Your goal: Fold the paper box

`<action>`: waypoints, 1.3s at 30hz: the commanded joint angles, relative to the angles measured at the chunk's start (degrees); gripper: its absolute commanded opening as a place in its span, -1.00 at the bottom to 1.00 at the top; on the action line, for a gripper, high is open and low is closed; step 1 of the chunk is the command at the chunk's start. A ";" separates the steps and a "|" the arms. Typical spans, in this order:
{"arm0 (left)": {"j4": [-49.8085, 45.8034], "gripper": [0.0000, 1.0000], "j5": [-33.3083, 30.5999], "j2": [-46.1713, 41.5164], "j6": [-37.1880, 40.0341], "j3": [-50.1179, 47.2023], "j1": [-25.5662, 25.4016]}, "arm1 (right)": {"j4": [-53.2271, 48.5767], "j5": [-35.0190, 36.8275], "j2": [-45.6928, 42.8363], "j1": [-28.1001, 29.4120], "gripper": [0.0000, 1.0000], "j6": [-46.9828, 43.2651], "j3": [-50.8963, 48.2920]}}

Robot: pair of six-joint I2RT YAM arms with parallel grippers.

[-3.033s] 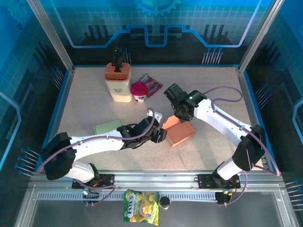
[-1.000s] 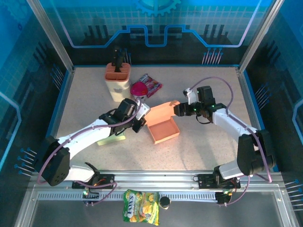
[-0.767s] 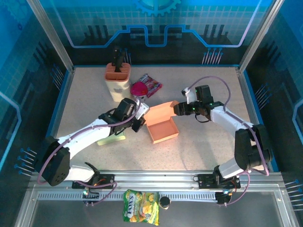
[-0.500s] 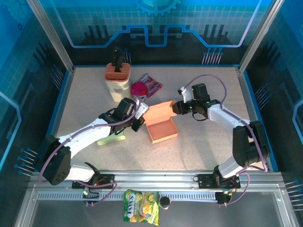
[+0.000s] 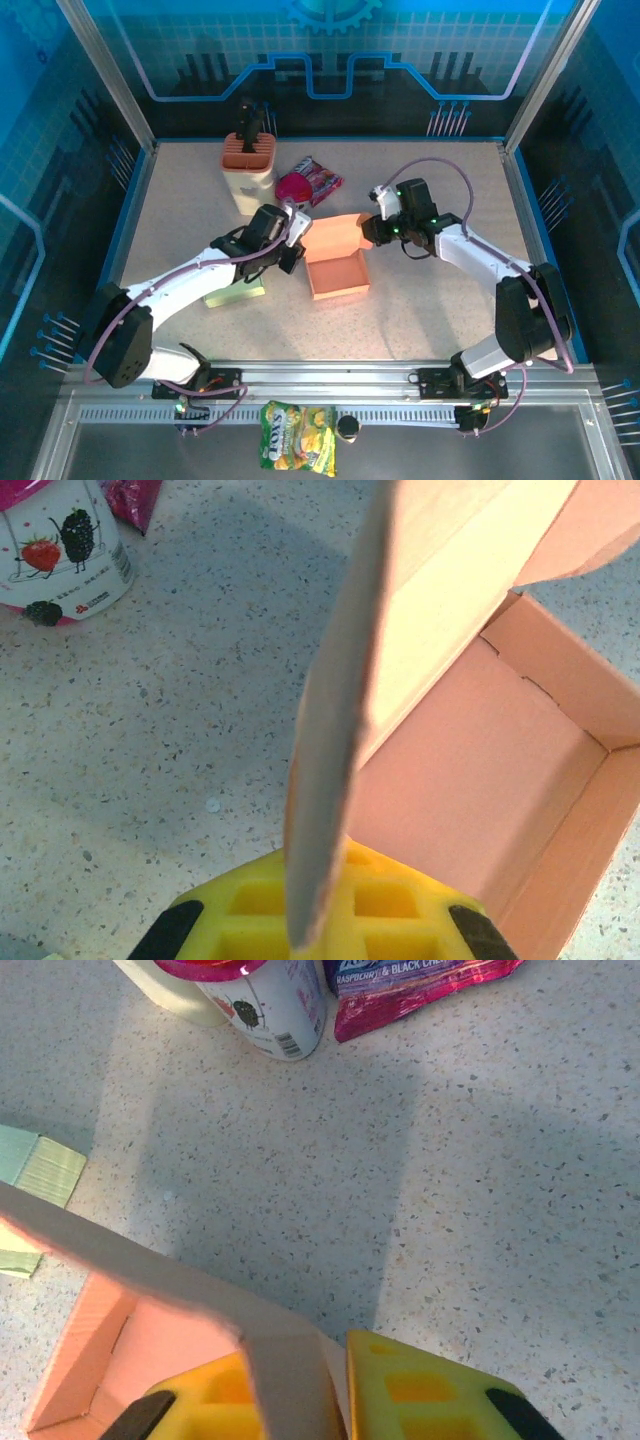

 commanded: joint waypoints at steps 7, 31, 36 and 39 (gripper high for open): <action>2.89 -1.00 -4.75 1.30 -7.64 1.75 -1.21 | -1.40 11.26 -2.09 4.95 -0.85 0.78 -0.41; 3.87 -1.00 -7.00 2.53 -8.80 2.01 -1.30 | -1.79 12.23 1.04 5.38 -0.92 1.48 1.64; 7.70 -1.00 -8.23 4.07 -12.38 1.71 -1.32 | 0.58 17.33 -0.11 7.50 -1.00 3.28 0.74; 12.25 -1.00 -10.01 5.14 -15.79 1.07 -1.26 | 4.48 22.43 -1.92 9.16 -1.00 4.67 -0.85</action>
